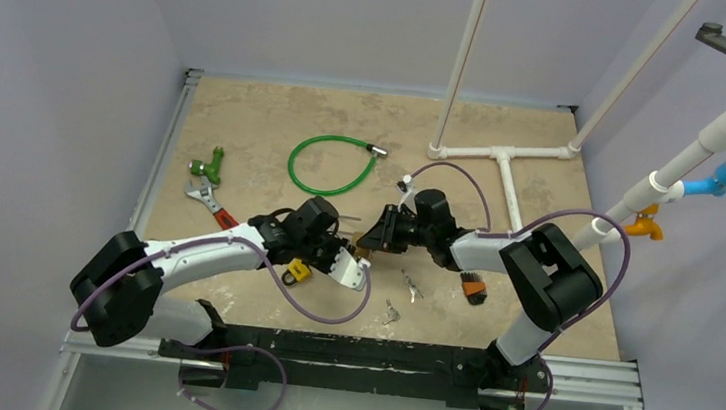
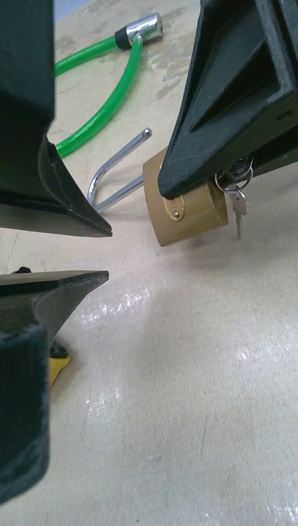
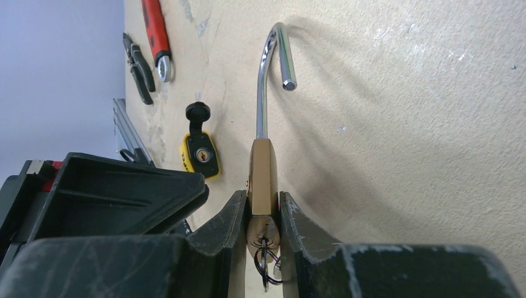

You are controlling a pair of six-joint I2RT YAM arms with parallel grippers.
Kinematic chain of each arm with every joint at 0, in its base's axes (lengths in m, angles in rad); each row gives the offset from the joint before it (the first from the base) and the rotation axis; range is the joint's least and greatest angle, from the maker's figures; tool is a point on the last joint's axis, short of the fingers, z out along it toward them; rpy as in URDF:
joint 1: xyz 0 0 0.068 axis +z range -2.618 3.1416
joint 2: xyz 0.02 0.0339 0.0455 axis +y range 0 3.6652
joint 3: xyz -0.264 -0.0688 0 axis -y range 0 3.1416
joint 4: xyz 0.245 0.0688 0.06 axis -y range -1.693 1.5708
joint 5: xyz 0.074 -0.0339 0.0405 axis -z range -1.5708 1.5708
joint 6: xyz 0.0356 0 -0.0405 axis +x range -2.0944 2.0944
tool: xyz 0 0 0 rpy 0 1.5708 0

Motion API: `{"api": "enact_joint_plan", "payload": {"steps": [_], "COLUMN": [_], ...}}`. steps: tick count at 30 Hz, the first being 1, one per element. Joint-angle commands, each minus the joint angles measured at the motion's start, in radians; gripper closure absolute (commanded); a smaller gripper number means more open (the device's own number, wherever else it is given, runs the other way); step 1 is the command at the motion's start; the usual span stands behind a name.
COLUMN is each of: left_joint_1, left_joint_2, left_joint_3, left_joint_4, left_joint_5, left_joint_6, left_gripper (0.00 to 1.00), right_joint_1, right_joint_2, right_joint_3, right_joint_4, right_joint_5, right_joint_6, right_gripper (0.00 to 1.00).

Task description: Unlock with the key

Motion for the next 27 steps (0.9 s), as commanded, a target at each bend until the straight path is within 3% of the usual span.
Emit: {"api": "enact_joint_plan", "payload": {"steps": [1, 5, 9, 12, 14, 15, 16, 17, 26, 27], "left_joint_1": [0.003, 0.007, 0.047, 0.140, 0.208, 0.233, 0.243, 0.245, 0.258, 0.258], "left_joint_2": [-0.009, -0.059, -0.037, -0.010, -0.031, -0.053, -0.082, -0.109, -0.350, -0.368], "left_joint_3": [0.091, 0.215, 0.477, 0.666, 0.726, 0.723, 0.712, 0.698, 0.632, 0.631], "left_joint_4": [-0.060, -0.233, -0.575, -0.786, -0.846, -0.861, -0.878, -0.892, -1.031, -1.052], "left_joint_5": [0.019, 0.001, -0.046, 0.010, 0.069, 0.091, 0.092, 0.077, -0.019, -0.037], "left_joint_6": [-0.051, -0.124, -0.263, -0.403, -0.470, -0.485, -0.485, -0.484, -0.425, -0.421], "left_gripper": [0.74, 0.75, 0.71, 0.54, 0.33, 0.23, 0.07, 0.01, 0.00, 0.00], "right_joint_1": [0.001, 0.001, 0.002, 0.013, 0.025, 0.030, 0.031, 0.031, 0.031, 0.032], "right_joint_2": [-0.022, -0.006, 0.011, 0.020, 0.011, 0.007, 0.005, 0.006, -0.001, -0.001], "right_joint_3": [0.024, 0.039, 0.057, 0.077, 0.087, 0.088, 0.090, 0.092, 0.146, 0.157], "right_joint_4": [0.092, 0.058, 0.003, -0.065, -0.120, -0.138, -0.153, -0.170, -0.332, -0.351], "right_joint_5": [-0.002, -0.007, 0.002, 0.005, 0.050, 0.064, 0.073, 0.081, 0.188, 0.201], "right_joint_6": [-0.032, -0.056, -0.098, -0.151, -0.200, -0.214, -0.222, -0.228, -0.310, -0.322], "right_gripper": [1.00, 1.00, 1.00, 1.00, 0.99, 0.95, 0.90, 0.84, 0.56, 0.49]}}
